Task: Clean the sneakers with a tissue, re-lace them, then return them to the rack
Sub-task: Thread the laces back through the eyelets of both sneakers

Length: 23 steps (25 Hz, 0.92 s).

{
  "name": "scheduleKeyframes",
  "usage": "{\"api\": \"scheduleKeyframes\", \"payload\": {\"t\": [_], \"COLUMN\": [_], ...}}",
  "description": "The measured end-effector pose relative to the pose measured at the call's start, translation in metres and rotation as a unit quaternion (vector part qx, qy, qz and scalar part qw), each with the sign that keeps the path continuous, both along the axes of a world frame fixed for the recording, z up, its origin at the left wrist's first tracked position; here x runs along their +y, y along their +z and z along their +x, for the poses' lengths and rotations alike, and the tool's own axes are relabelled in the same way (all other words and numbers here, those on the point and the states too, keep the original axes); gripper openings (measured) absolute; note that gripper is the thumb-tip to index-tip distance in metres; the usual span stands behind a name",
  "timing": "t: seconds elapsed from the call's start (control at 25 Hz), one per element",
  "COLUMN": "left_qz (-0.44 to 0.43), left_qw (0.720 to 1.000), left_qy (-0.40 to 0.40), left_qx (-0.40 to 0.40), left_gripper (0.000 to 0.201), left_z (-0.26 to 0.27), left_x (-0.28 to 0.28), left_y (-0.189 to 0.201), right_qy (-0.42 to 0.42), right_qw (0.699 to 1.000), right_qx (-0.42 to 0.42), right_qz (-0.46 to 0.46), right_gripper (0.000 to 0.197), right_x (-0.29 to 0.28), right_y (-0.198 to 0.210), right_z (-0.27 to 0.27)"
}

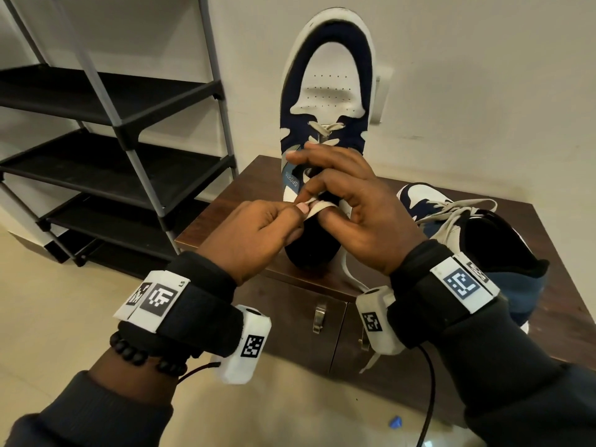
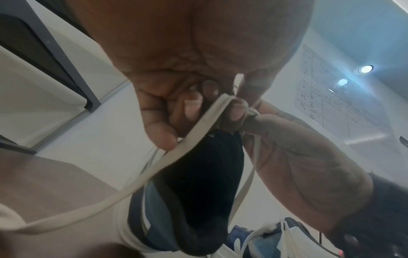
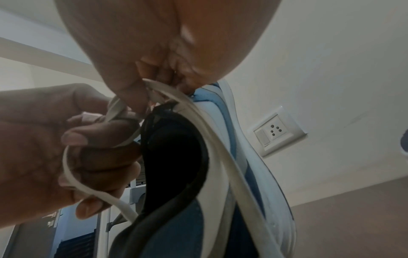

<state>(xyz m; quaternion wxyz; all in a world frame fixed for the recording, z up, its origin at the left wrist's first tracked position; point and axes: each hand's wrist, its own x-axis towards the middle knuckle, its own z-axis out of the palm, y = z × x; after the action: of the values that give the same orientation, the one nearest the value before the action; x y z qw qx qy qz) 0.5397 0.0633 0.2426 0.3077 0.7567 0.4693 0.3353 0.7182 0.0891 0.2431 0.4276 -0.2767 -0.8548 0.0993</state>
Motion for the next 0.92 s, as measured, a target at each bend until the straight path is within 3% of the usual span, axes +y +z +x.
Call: {"api": "scheduleKeyframes", "payload": {"t": [0.16,0.28,0.36,0.56,0.76,0.92], "left_qz": [0.021,0.051,0.079,0.036,0.009,0.007], "left_qw": [1.0,0.998,0.996,0.998,0.998,0.998], "left_qy": [-0.009,-0.028,-0.039,-0.031,-0.032,-0.039], "left_qx": [-0.016,-0.005,0.014,-0.04,-0.061,-0.054], "left_gripper": [0.041,0.025,0.027,0.039,0.042,0.043], "left_z": [-0.005,-0.009,-0.009,-0.007,-0.009,-0.008], "left_x": [0.002,0.002,0.001,0.002,0.004,0.004], "left_y": [0.0,0.003,0.003,0.003,0.001,-0.001], "right_qy": [0.004,-0.005,-0.016,0.023,0.024,0.014], "right_qw": [1.0,0.998,0.998,0.992,0.995,0.996], "right_qx": [-0.012,-0.034,-0.038,0.05,-0.032,-0.071], "right_qz": [-0.017,-0.043,-0.055,-0.112,-0.091,-0.045], "right_gripper": [0.011,0.015,0.016,0.045,0.009,0.03], "right_x": [0.0,0.001,0.004,0.003,0.003,0.001], "right_y": [0.002,0.004,0.006,0.009,0.01,0.009], "right_z": [0.005,0.009,0.013,0.017,0.017,0.014]}}
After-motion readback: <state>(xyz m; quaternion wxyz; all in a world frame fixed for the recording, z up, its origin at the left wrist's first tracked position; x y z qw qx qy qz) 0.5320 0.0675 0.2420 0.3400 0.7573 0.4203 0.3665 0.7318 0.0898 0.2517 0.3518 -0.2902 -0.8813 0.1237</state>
